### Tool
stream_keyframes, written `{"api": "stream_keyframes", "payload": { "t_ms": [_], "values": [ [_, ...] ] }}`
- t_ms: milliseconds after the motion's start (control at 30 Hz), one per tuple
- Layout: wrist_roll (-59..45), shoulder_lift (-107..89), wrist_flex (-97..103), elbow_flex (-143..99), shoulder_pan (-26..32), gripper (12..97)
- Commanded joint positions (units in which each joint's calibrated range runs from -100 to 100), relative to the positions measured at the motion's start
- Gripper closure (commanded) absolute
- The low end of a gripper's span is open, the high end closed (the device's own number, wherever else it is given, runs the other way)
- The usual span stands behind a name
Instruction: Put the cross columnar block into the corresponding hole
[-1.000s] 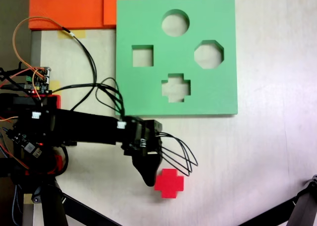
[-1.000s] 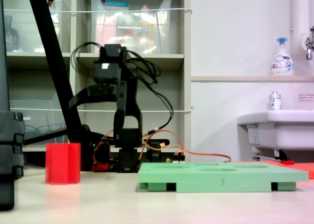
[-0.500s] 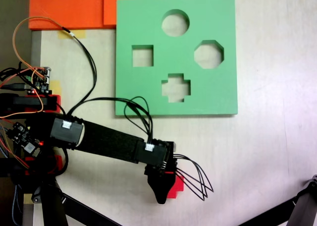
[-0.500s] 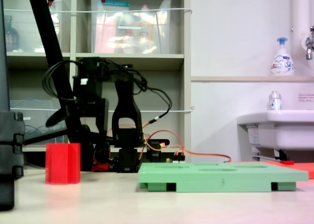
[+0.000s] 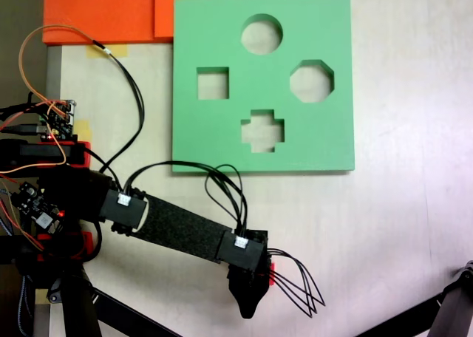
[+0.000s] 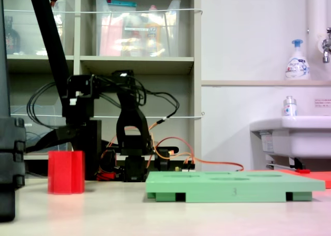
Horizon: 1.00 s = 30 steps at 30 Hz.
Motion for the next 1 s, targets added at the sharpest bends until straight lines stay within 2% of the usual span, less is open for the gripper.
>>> {"api": "stream_keyframes", "payload": {
  "t_ms": [0, 300, 333, 400, 500, 600, 767, 967],
  "values": [
    [-0.73, 0.23, -2.55, 3.54, -0.29, 19.1],
    [-0.88, 3.86, -3.81, 3.34, -0.24, 20.4],
    [-0.88, 3.86, -4.19, 3.34, -0.24, 24.1],
    [-0.88, 4.00, -5.15, 2.94, -0.39, 40.9],
    [-0.88, 4.14, -5.25, 1.34, -0.54, 50.1],
    [-1.12, 3.86, -6.98, 0.65, -0.78, 62.9],
    [-1.22, 2.18, -9.01, 0.35, -0.63, 72.2],
    [-0.88, -3.54, -9.01, 0.55, -0.34, 73.0]
  ]
}}
